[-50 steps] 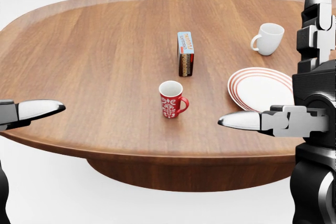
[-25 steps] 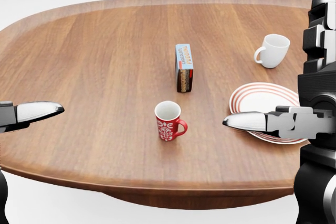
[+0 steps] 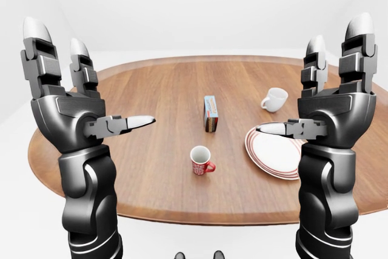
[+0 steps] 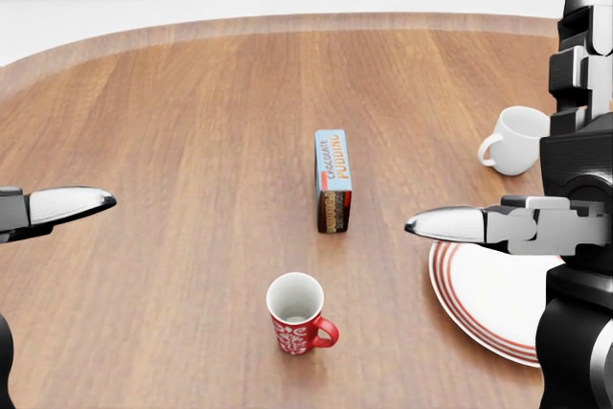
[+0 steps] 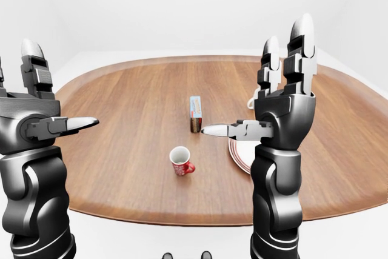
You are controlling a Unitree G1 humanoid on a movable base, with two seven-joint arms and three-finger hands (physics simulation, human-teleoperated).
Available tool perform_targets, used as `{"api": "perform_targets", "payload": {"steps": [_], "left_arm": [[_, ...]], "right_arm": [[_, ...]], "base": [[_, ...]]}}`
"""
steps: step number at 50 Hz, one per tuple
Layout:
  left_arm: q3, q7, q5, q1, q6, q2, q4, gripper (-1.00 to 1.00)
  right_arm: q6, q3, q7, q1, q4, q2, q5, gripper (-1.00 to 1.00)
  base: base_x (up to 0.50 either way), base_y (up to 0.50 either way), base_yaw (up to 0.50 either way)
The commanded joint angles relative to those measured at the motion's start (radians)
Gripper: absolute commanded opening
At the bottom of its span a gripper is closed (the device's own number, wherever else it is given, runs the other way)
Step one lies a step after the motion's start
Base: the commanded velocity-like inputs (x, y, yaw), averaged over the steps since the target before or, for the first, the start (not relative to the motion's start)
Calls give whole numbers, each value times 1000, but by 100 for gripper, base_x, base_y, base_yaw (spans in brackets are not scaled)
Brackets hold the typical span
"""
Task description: Pick up the red mug and put it on the plate
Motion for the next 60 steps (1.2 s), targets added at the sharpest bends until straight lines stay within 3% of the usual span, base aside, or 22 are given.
{"api": "perform_targets", "payload": {"steps": [1, 31, 46, 60], "left_arm": [[2, 0, -1, 6, 0, 0, -5, 100], [25, 5, -15, 6, 0, 15, -6, 100], [27, 4, -14, 9, 0, 16, -1, 100], [23, 4, -10, 7, 0, 13, -5, 100]], "right_arm": [[0, 1, 3, 5, -1, 1, 1, 100], [0, 12, -4, -6, 14, 1, -18, 100], [0, 28, -2, 36, 10, 20, -49, 100], [0, 100, 24, 129, -34, 65, -74, 100]], "base": [[50, -5, 0], [50, -3, 0], [0, 0, 0], [0, 0, 0]]}}
